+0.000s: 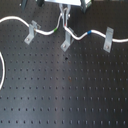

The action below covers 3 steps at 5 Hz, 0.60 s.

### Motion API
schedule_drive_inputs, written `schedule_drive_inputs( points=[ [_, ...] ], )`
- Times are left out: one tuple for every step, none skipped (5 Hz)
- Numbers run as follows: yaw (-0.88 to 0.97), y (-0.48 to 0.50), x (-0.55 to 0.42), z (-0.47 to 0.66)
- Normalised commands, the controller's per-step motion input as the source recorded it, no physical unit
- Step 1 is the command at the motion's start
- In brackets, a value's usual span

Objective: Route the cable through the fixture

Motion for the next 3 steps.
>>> schedule_drive_inputs(
  points=[
    [0.18, -0.085, -0.341, 0.01],
    [0.21, 0.065, -0.31, 0.01],
    [0.13, 0.096, -0.177, 0.06]
  ],
)
